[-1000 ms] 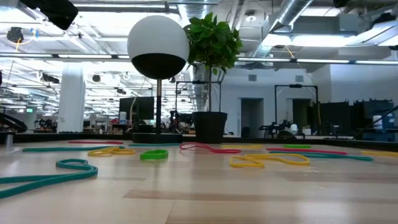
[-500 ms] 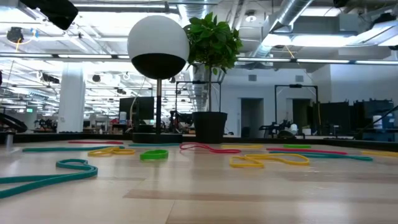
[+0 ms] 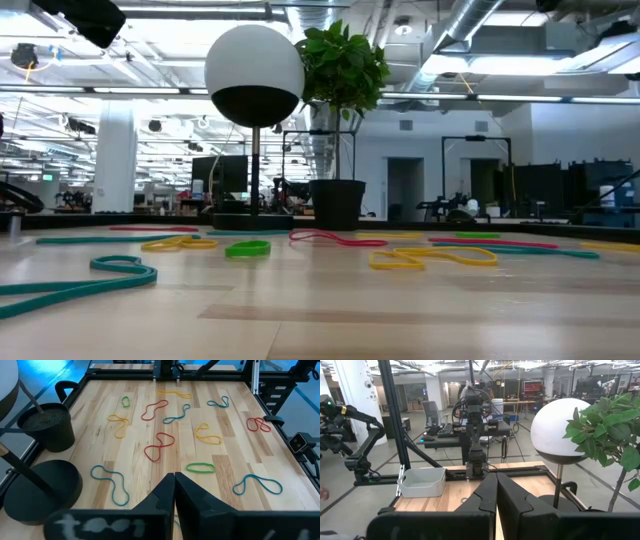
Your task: Pick and place items into bin
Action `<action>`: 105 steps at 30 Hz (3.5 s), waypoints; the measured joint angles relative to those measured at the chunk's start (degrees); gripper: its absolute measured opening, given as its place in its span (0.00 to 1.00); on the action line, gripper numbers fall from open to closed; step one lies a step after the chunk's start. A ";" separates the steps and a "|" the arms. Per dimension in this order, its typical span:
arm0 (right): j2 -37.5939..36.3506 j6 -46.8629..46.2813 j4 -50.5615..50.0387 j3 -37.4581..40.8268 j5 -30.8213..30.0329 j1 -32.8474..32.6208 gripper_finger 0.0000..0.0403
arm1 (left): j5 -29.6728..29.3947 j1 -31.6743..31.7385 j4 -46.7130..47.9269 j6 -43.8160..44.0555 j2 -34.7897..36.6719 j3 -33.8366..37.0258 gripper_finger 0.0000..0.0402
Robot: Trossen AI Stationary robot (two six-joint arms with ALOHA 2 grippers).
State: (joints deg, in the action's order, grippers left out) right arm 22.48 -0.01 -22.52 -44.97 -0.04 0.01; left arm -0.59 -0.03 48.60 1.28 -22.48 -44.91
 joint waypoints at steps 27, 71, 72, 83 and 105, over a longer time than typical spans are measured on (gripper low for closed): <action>0.00 0.00 0.00 0.00 0.01 0.02 0.00 | -3.24 0.00 0.02 -6.55 -0.01 0.01 0.00; 0.00 -3.58 1.80 0.04 0.20 -0.03 0.00 | -5.83 0.00 -45.54 11.04 -23.34 8.49 0.00; -0.02 -5.06 1.92 0.42 0.69 -0.22 0.00 | -5.80 0.00 -45.53 11.53 -24.69 8.49 0.00; 3.01 -24.58 7.01 16.49 1.45 -3.25 0.00 | -5.19 0.01 -51.27 11.09 -37.56 8.47 0.00; 19.68 -29.57 15.82 25.05 -4.79 -4.00 0.00 | -4.89 0.04 -52.35 9.00 -38.71 8.29 0.00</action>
State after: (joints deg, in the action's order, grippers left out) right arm 42.16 -29.58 -6.71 -19.92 -4.84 -3.99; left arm -5.48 0.01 -3.75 10.28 -61.19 -36.62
